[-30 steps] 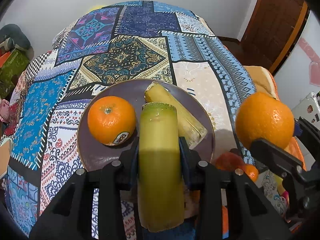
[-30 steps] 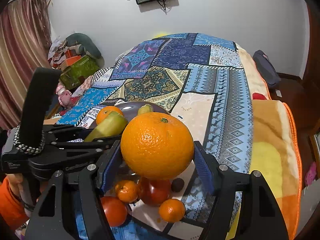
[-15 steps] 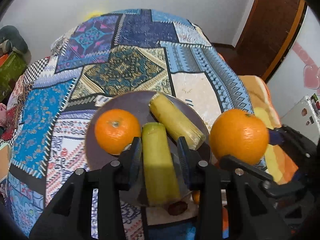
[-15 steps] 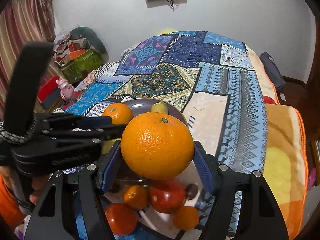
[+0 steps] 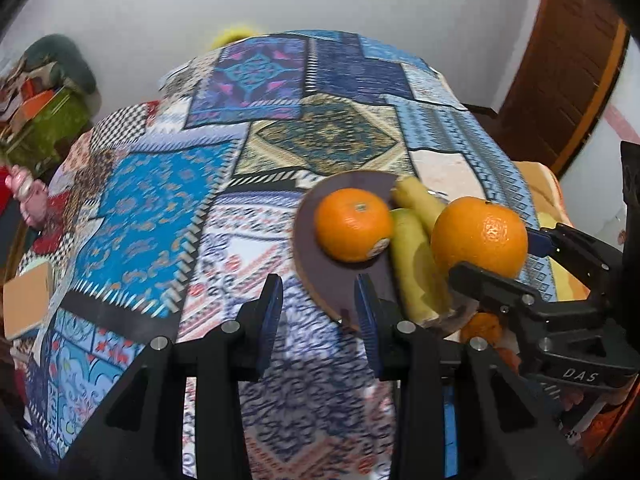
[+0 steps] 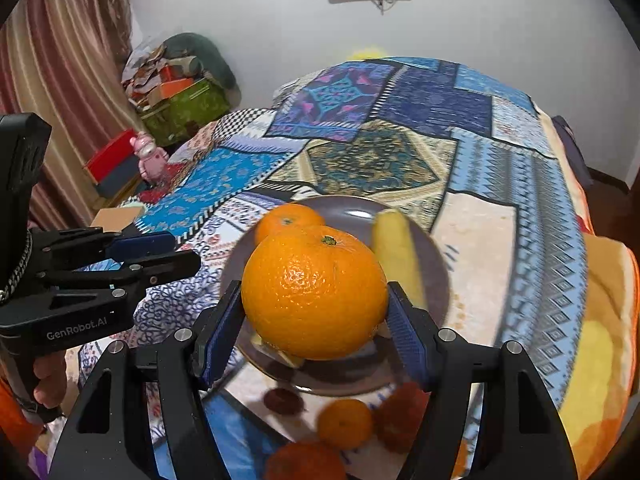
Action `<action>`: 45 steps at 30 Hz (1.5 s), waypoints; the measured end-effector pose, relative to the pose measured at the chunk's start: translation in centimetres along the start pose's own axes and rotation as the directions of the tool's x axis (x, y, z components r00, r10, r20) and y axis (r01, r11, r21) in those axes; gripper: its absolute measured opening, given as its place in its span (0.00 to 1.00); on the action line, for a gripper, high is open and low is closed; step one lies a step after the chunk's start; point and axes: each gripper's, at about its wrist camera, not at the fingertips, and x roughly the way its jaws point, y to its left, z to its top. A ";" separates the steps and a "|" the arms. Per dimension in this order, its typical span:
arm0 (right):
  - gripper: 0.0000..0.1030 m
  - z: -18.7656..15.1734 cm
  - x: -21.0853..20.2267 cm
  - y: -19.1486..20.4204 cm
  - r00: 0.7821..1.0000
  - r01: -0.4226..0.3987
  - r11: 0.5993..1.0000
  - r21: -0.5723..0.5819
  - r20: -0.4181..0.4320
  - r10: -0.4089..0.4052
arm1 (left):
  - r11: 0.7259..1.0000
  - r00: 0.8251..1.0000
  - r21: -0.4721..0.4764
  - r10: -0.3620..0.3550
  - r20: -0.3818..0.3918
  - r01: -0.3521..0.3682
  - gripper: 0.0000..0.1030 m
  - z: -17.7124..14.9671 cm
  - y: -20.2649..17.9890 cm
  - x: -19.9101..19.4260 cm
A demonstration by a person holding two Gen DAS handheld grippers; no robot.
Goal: Organize fruits
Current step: 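Lower both onto the purple plate and open both tools, then withdraw both open tools from the plate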
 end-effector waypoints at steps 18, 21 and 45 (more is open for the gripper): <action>0.65 0.6 4.3 4.4 0.997 0.021 0.991 -0.133 -0.067 -0.031 | 0.994 0.998 -0.092 -0.049 0.029 0.051 0.35 -0.3 4.2 -0.2; 0.65 0.7 4.3 4.4 0.997 0.016 0.990 -0.140 -0.074 -0.027 | 0.995 0.997 -0.071 -0.072 0.031 0.074 0.36 0.3 3.0 0.0; 0.65 -0.8 -1.1 2.0 0.998 0.046 0.992 -0.116 -0.038 -0.050 | 0.996 0.996 -0.017 -0.084 0.026 0.084 0.41 0.7 -0.4 -1.3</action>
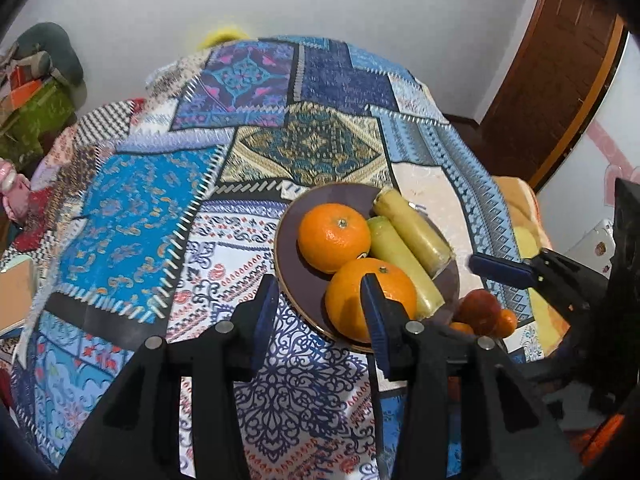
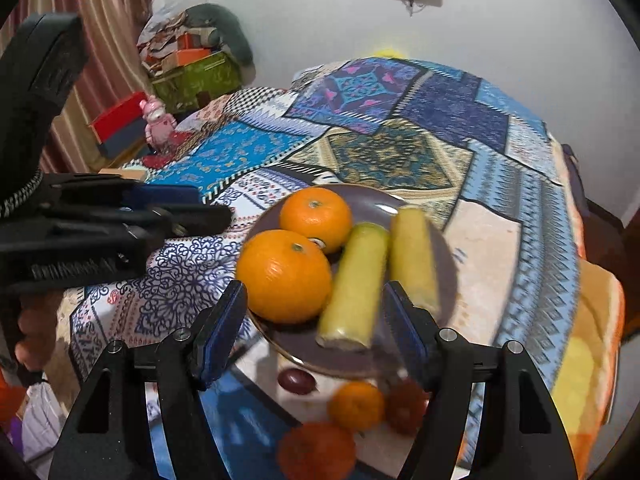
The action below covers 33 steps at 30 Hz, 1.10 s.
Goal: Organize fruits
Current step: 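Withdraw both open tools from the plate, then grasp a red tomato with the left tool while the right tool grasps another tomato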
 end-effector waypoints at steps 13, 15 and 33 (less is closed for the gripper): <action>0.65 -4.3 -6.8 -5.0 0.994 0.083 0.985 0.153 0.052 -0.092 | 1.000 1.000 0.030 -0.006 0.015 0.005 0.54 -3.2 -3.5 -3.9; 0.65 -5.3 -7.3 -5.7 0.994 0.090 0.981 0.170 0.048 -0.099 | 0.999 1.000 0.033 -0.019 -0.002 0.019 0.56 -3.9 -4.4 -3.6; 0.65 -10.5 -6.7 -8.7 0.999 0.048 0.966 0.255 -0.006 -0.048 | 0.994 0.984 0.061 -0.079 -0.162 0.090 0.57 -7.8 -11.5 2.1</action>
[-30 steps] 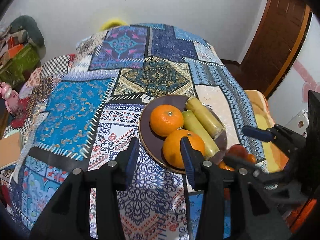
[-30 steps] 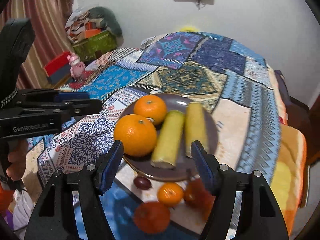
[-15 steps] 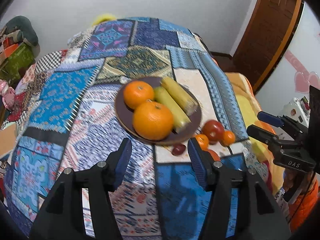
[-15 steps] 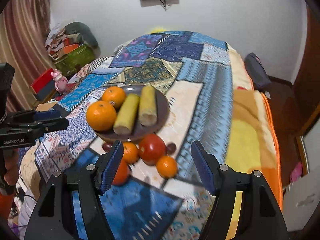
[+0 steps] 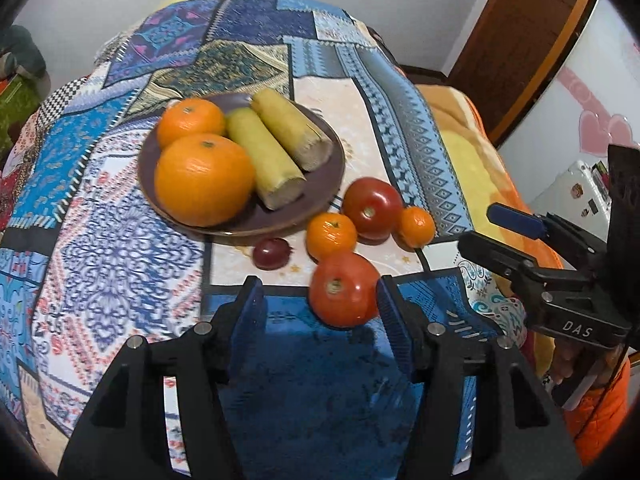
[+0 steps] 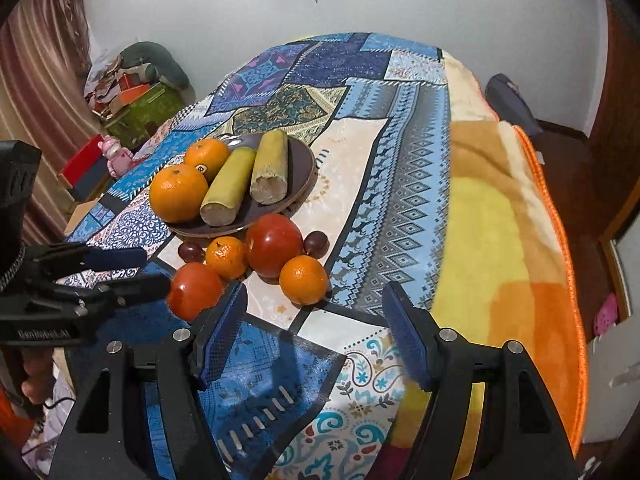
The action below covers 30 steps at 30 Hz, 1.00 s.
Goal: Organize fruits
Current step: 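Grasp a red tomato with the left tool while the right tool grasps another tomato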
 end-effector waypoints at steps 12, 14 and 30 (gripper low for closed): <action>0.53 0.1 1.1 0.3 0.998 -0.056 0.998 -0.019 -0.020 0.055 | 0.998 0.998 0.008 -0.059 -0.039 0.059 0.57 0.6 -1.5 3.1; 0.52 0.2 1.2 0.1 0.998 -0.056 0.998 -0.014 -0.021 0.056 | 0.997 0.996 -0.006 -0.073 -0.052 0.073 0.56 0.6 -1.5 3.6; 0.52 2.2 3.4 1.9 0.997 -0.070 0.996 -0.051 -0.040 0.068 | 0.996 0.998 -0.072 -0.048 0.028 0.050 0.46 0.9 1.9 0.6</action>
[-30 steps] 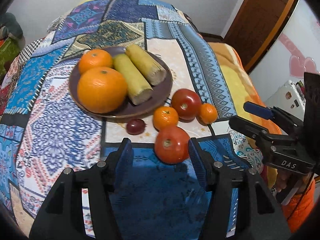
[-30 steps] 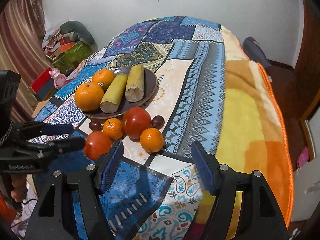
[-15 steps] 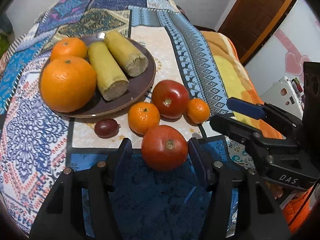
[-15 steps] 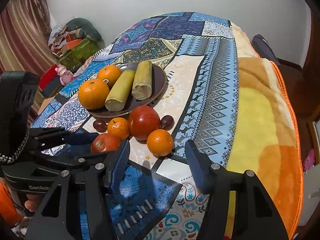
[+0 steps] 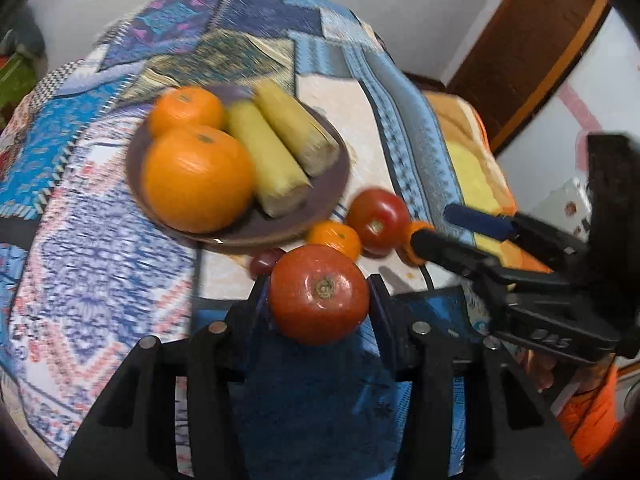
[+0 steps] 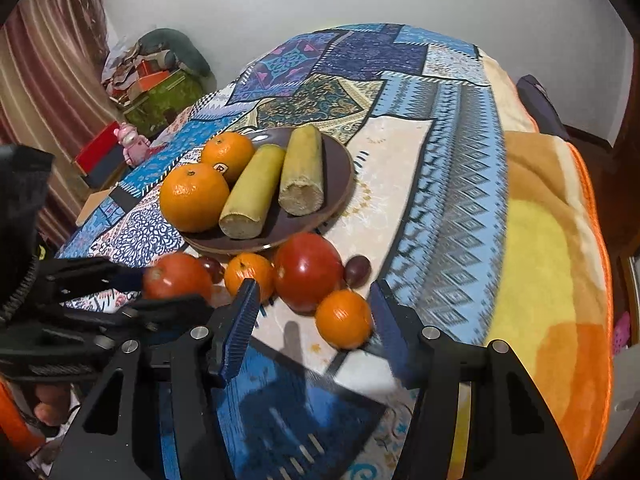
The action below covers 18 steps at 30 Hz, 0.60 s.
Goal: Organize fruits
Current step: 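Grasp a red tomato with the left tool while the right tool grasps another tomato, then lift both tomatoes and carry them over the purple plate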
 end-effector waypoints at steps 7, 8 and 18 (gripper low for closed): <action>0.49 0.8 2.5 0.5 0.999 0.025 0.999 -0.022 -0.037 -0.026 | 0.999 0.997 -0.022 0.029 0.069 -0.028 0.46 0.9 1.9 -2.7; 0.49 0.8 2.8 0.5 0.999 0.028 0.999 -0.023 -0.044 -0.029 | 0.999 0.997 -0.025 0.028 0.072 -0.027 0.46 1.0 2.1 -2.8; 0.49 1.7 4.4 0.7 0.996 0.036 0.999 -0.035 -0.078 -0.039 | 0.999 0.998 -0.040 0.022 0.059 -0.019 0.46 1.0 2.6 -2.0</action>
